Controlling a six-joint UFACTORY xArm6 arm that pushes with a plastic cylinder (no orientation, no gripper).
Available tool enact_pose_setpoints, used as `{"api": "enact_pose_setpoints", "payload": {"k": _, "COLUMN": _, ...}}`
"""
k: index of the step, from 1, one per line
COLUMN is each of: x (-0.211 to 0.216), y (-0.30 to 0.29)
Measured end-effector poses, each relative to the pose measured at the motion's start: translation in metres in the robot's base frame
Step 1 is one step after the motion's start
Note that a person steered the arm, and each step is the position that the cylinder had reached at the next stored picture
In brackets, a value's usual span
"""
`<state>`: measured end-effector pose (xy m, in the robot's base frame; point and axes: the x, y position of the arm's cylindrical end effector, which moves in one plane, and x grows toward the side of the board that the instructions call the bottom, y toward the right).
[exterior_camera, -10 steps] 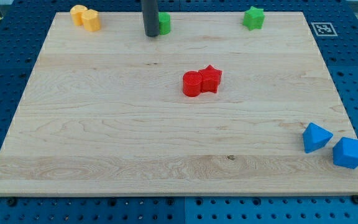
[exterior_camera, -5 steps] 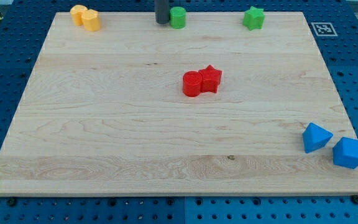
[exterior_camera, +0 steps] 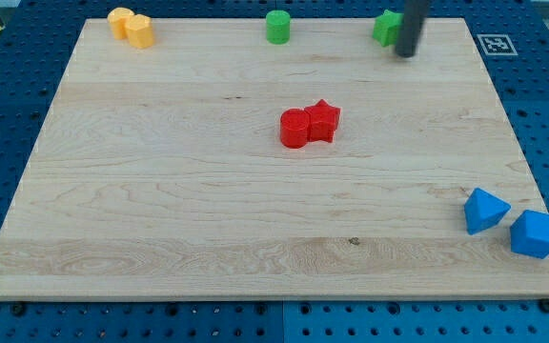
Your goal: Move both the green blocks to the top center of the board
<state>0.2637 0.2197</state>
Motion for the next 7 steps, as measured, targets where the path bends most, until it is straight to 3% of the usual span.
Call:
{"api": "enact_pose_setpoints", "payload": {"k": 1, "x": -0.024, "y": 0.018}}
{"api": "enact_pose_setpoints", "payload": {"k": 2, "x": -0.043, "y": -0.018}}
{"api": "enact_pose_setpoints", "payload": {"k": 7, "x": -0.048, "y": -0.134}}
